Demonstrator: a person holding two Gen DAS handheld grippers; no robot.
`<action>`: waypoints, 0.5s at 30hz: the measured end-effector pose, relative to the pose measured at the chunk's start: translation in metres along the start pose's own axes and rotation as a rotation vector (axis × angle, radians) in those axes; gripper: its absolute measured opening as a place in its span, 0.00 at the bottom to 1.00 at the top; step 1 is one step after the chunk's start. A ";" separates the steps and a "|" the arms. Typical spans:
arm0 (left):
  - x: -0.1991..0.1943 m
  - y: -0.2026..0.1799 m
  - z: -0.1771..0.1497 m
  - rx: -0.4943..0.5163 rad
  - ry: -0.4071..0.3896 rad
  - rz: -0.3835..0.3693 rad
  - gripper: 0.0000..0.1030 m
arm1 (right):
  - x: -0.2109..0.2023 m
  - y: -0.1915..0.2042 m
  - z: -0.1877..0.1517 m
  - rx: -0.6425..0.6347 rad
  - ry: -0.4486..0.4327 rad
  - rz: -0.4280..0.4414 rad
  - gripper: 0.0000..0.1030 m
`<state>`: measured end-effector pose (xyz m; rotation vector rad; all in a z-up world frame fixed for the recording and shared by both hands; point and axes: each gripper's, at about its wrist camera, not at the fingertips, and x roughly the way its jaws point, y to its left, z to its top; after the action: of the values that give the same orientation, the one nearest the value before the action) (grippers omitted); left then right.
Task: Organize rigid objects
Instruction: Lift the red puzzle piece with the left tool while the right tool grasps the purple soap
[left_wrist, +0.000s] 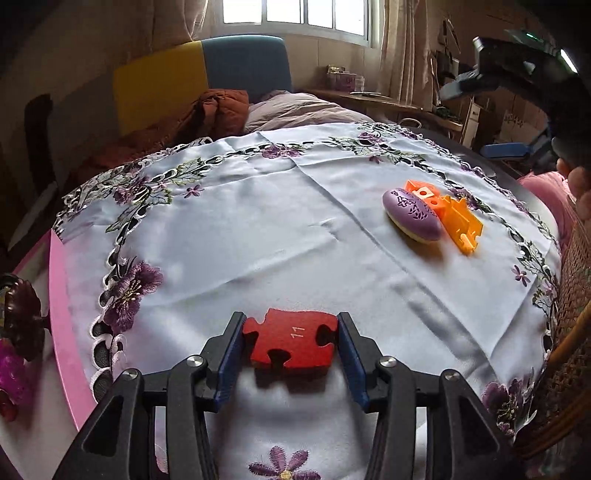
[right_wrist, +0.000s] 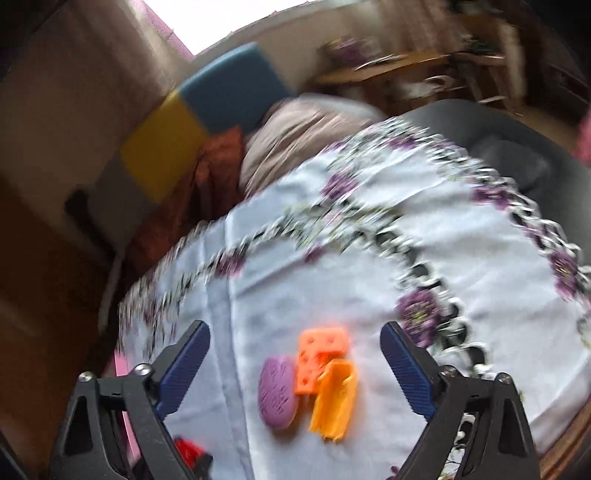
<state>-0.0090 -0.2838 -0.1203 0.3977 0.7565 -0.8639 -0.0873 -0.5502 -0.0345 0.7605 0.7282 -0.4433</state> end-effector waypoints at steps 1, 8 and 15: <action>0.000 0.000 0.000 0.000 -0.003 0.000 0.48 | 0.010 0.010 -0.003 -0.046 0.057 0.008 0.75; -0.002 0.002 -0.003 -0.018 -0.013 -0.013 0.48 | 0.070 0.051 -0.028 -0.193 0.291 -0.033 0.57; -0.002 0.007 -0.003 -0.037 -0.017 -0.033 0.48 | 0.093 0.057 -0.033 -0.250 0.367 -0.157 0.57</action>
<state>-0.0059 -0.2765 -0.1205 0.3449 0.7639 -0.8820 -0.0044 -0.4980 -0.0931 0.5553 1.1700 -0.3483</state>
